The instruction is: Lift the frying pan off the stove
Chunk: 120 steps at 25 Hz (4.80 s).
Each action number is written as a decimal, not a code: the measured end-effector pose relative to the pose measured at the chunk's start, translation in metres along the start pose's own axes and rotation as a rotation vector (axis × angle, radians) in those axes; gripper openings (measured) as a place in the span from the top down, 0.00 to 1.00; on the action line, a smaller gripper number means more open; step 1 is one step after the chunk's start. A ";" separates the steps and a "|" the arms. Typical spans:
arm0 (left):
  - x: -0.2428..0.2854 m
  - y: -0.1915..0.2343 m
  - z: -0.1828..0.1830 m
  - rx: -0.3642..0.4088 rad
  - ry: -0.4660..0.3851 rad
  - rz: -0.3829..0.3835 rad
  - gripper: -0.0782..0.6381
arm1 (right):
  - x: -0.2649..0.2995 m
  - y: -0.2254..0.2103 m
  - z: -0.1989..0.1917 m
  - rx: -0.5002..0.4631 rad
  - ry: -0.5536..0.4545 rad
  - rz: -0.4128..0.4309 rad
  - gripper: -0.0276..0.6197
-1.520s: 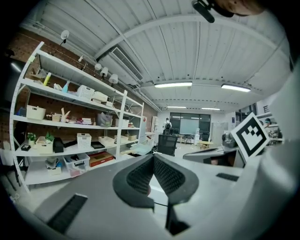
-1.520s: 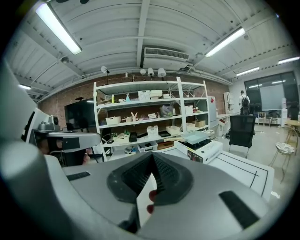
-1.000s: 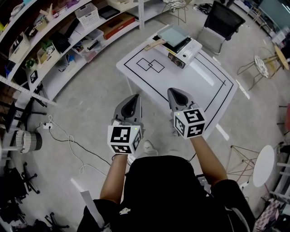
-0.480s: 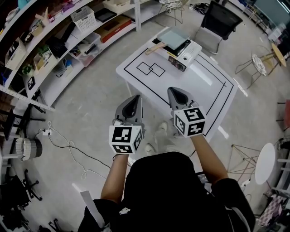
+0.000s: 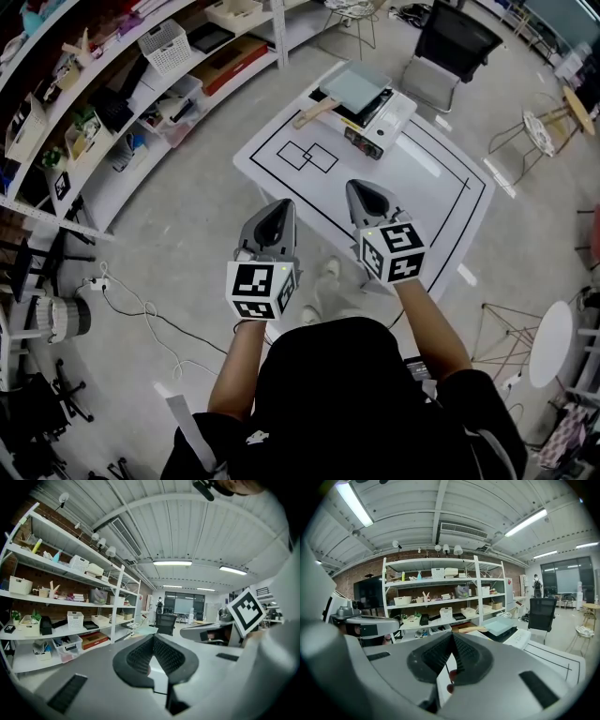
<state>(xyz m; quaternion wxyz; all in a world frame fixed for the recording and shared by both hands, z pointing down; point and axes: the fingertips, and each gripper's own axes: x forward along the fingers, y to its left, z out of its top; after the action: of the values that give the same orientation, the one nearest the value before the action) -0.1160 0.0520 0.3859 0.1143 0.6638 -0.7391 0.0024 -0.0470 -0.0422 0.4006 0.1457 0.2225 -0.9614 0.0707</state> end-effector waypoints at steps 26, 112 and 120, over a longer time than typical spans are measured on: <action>0.176 0.020 0.009 0.028 0.100 -0.028 0.88 | 0.108 -0.131 0.014 0.077 0.044 -0.004 0.95; 0.372 0.092 -0.149 0.315 0.964 -0.343 0.63 | 0.165 -0.230 -0.035 0.309 0.220 -0.411 0.95; 0.374 0.099 -0.153 0.356 0.964 -0.296 0.76 | 0.158 -0.232 -0.043 0.325 0.224 -0.409 0.95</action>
<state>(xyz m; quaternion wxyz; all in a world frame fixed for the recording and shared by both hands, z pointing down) -0.2224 -0.2795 0.6145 0.3255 0.6937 -0.4891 0.4165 -0.0678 -0.3046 0.5072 0.2246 0.4231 -0.8505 0.2173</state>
